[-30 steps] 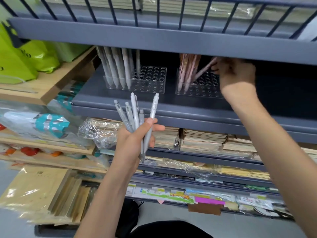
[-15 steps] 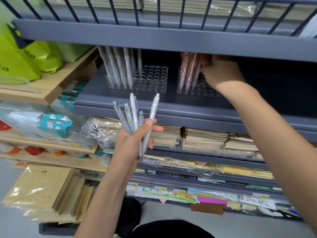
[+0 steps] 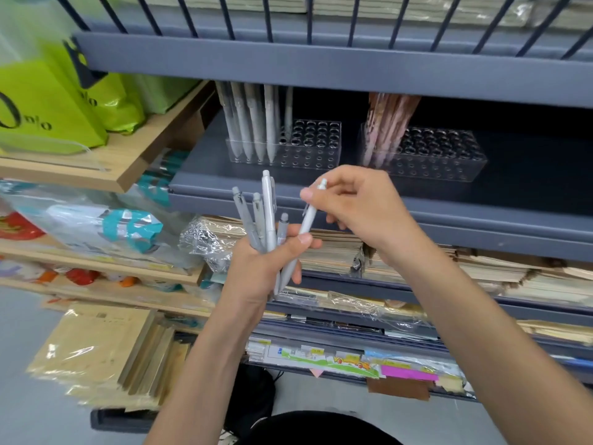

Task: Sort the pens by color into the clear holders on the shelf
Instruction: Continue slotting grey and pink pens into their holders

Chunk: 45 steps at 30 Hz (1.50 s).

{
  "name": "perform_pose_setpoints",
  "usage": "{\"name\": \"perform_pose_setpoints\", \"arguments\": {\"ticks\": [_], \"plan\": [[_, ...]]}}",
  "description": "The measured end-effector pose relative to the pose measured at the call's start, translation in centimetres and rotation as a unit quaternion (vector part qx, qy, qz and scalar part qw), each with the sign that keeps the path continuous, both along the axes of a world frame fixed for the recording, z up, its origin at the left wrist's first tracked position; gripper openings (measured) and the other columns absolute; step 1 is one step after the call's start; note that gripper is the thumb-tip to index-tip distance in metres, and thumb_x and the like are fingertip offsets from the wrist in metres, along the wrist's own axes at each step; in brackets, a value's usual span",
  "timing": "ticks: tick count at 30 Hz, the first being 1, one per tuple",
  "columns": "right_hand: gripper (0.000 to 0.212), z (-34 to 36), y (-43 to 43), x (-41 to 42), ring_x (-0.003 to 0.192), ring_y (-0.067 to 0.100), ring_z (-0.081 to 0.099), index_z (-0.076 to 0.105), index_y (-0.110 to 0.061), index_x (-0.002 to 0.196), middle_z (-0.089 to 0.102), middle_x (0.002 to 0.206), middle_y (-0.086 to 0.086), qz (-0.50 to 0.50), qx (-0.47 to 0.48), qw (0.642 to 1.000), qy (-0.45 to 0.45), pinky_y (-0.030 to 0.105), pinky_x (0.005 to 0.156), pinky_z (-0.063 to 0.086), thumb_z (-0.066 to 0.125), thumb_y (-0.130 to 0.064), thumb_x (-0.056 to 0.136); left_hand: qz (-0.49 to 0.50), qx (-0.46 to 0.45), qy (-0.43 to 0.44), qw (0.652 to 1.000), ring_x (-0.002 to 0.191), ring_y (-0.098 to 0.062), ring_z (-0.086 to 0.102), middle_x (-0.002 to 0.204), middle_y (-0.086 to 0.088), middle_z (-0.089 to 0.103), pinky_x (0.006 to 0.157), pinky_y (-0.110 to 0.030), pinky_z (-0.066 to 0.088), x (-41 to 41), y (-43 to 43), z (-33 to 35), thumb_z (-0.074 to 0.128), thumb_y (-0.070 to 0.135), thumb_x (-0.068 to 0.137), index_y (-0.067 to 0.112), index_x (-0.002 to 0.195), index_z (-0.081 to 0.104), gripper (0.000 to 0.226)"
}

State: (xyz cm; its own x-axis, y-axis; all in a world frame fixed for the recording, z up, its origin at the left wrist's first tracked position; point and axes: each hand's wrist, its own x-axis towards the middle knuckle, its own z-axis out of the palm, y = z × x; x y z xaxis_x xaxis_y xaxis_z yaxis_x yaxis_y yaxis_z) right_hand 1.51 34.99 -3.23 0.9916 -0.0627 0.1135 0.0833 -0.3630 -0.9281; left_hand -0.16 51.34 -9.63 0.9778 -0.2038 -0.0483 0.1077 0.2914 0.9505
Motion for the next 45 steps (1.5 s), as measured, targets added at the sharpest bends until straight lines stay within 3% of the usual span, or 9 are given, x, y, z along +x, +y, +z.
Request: {"name": "perform_pose_setpoints", "arguments": {"ticks": [6,10,18,24,29,32,38,40,45], "plan": [[0.008,0.8,1.0,1.3,0.064,0.013,0.061,0.072,-0.007,0.096,0.073,0.083,0.014,0.013,0.188,0.982,-0.007,0.022,0.056,0.050,0.068,-0.007,0.089,0.009,-0.013,0.004,1.000,0.037,-0.012,0.045,0.095,-0.014,0.078,0.041,-0.021,0.038,0.4,2.6,-0.1,0.069,0.032,0.089,0.008,0.096,0.075,0.026],[0.014,0.2,2.7,1.3,0.066,0.013,0.062,0.069,-0.005,0.105,0.074,0.088,0.014,0.020,0.228,0.973,0.007,0.023,0.063,0.054,0.066,-0.008,0.091,0.004,0.003,-0.009,1.000,0.037,-0.010,0.041,0.092,-0.012,0.078,0.037,-0.019,0.034,0.8,4.1,0.0,0.070,0.026,0.089,0.024,0.081,0.079,0.013],[0.012,-0.7,5.6,1.4,0.061,0.013,0.064,0.070,-0.002,0.090,0.071,0.073,0.008,-0.073,0.220,0.972,0.025,0.024,0.058,0.054,0.071,-0.014,0.088,0.076,0.047,-0.026,0.996,0.038,-0.011,0.040,0.086,-0.014,0.078,0.041,-0.019,0.037,1.8,6.0,-0.3,0.076,0.010,0.087,0.015,0.083,0.077,0.006],[0.015,-0.7,6.8,1.2,0.063,0.014,0.067,0.071,-0.004,0.094,0.073,0.075,0.011,-0.067,0.203,0.976,0.046,0.024,0.061,0.056,0.072,-0.018,0.087,0.118,0.048,-0.005,0.992,0.040,-0.011,0.042,0.088,-0.041,0.063,0.041,-0.024,0.036,2.3,6.4,-0.5,0.085,0.017,0.075,0.019,0.079,0.078,0.009],[0.012,0.1,6.5,1.3,0.066,0.016,0.065,0.070,-0.004,0.093,0.073,0.083,0.016,-0.062,0.206,0.976,0.018,0.025,0.063,0.055,0.067,-0.015,0.091,0.065,0.006,0.001,0.998,0.040,-0.011,0.042,0.092,-0.015,0.077,0.039,-0.018,0.035,2.2,6.5,-0.8,0.070,0.026,0.093,0.008,0.106,0.070,0.022],[0.014,0.2,6.3,1.4,0.065,0.015,0.065,0.069,-0.001,0.094,0.073,0.083,0.017,-0.061,0.195,0.979,0.014,0.025,0.062,0.055,0.067,-0.015,0.091,0.068,0.004,-0.011,0.998,0.039,-0.010,0.040,0.087,-0.011,0.078,0.039,-0.017,0.035,2.2,6.3,-0.8,0.070,0.021,0.094,0.018,0.092,0.075,0.007],[0.018,-0.1,5.9,1.8,0.061,0.013,0.066,0.070,-0.001,0.090,0.072,0.074,0.010,-0.086,0.191,0.977,0.022,0.024,0.060,0.054,0.070,-0.020,0.089,0.084,0.012,-0.038,0.996,0.041,-0.009,0.041,0.084,-0.011,0.078,0.041,-0.017,0.037,2.2,5.8,-0.5,0.074,0.016,0.090,0.024,0.079,0.079,0.014],[0.017,-0.1,5.9,2.0,0.062,0.014,0.067,0.068,-0.005,0.098,0.074,0.077,0.011,-0.091,0.185,0.979,0.014,0.026,0.061,0.055,0.069,-0.020,0.090,0.083,0.005,-0.031,0.996,0.040,-0.009,0.041,0.088,-0.011,0.078,0.041,-0.017,0.037,2.1,5.4,-0.5,0.074,0.019,0.091,0.026,0.081,0.078,0.013],[0.048,-0.1,5.5,2.9,0.060,0.018,0.069,0.043,-0.021,0.135,0.073,0.074,0.009,-0.111,0.135,0.984,-0.036,0.029,0.059,0.057,0.064,-0.016,0.092,0.090,-0.023,-0.016,0.996,0.040,-0.010,0.039,0.085,-0.011,0.077,0.039,-0.019,0.035,2.1,4.7,-0.6,0.070,0.029,0.094,0.026,0.093,0.072,0.004]]}}
